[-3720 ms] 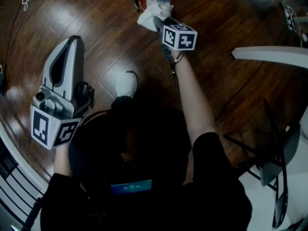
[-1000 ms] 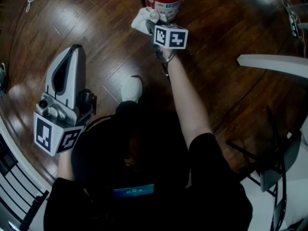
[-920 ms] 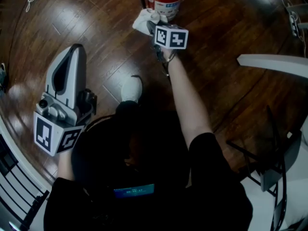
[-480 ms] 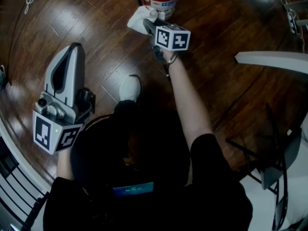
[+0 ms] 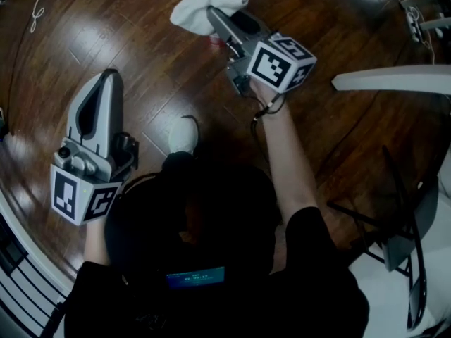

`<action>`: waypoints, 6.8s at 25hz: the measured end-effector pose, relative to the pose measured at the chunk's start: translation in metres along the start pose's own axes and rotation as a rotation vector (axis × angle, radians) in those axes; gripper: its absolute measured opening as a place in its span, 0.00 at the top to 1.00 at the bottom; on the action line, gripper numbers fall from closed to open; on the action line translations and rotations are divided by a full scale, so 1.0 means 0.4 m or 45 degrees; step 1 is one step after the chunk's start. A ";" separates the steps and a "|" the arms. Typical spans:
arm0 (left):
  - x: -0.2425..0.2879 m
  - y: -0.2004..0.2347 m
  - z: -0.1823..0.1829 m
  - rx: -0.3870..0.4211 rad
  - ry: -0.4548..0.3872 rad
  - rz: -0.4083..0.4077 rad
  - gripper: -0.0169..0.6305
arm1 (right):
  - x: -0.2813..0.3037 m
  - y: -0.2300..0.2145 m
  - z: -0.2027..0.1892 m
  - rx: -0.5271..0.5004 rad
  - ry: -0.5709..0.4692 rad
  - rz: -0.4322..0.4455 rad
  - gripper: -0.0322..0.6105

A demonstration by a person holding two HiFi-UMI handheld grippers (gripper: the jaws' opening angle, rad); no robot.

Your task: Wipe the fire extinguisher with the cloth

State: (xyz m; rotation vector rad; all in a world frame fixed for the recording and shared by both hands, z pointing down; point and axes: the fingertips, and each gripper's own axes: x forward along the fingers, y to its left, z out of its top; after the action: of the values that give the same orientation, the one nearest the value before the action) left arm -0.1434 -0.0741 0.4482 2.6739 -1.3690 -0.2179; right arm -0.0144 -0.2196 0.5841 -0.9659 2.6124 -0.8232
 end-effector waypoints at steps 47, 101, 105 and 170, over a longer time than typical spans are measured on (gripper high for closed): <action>-0.031 0.065 0.002 -0.032 -0.013 0.017 0.97 | -0.080 -0.547 -0.295 0.042 0.326 -0.734 0.74; -0.026 0.020 0.003 -0.036 -0.025 0.000 0.97 | -0.002 -0.203 -0.124 -0.132 0.172 -0.429 0.73; -0.037 0.032 0.000 -0.042 -0.025 0.007 0.97 | 0.012 -0.268 -0.248 -0.090 0.301 -0.489 0.73; 0.215 -0.052 0.151 -0.035 0.150 -0.096 0.97 | -0.337 0.299 0.263 -0.550 -0.035 -0.538 0.73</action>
State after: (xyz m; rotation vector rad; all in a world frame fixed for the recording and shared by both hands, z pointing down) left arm -0.0887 -0.1349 0.3791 2.6716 -1.2238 -0.0840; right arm 0.0665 -0.1011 0.4324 -1.6688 2.6525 -0.3116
